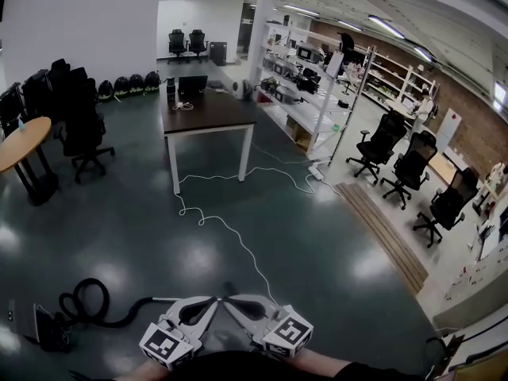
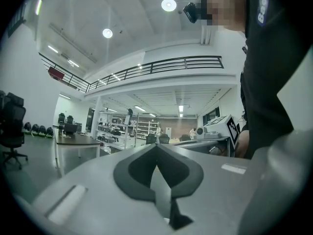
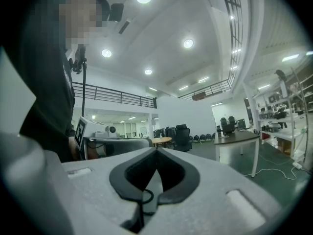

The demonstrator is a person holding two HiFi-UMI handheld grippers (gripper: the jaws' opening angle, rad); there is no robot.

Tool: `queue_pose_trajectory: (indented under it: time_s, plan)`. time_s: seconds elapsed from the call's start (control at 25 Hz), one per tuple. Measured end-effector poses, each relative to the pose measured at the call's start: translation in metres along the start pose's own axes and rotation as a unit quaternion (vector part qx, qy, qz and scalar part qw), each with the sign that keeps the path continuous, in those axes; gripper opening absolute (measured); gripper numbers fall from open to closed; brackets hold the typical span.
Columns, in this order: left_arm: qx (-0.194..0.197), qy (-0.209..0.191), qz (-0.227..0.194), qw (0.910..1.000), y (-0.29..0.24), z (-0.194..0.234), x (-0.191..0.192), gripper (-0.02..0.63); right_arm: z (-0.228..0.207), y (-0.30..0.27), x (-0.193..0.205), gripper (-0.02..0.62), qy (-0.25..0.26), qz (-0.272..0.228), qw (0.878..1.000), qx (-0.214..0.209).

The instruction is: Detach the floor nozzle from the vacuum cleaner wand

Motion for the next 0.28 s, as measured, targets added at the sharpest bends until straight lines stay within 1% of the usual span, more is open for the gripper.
queue_pose_trajectory:
  time_s: [0.28]
  plan:
    - [-0.002, -0.017, 0.006, 0.9998, 0.0005, 0.0026, 0.0031, 0.002, -0.0028, 0.0016, -0.0018, 0.002, 0.001, 0.003, 1.0, -0.001]
Point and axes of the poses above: the fingertips, and each gripper's own axes: y backward along the fingers, z to its left, x out of its underside, the point moved 6 cm from there along y, backward along the fingers, and after that the axes turned 3 degrees about -y, right-handed, at the moved point
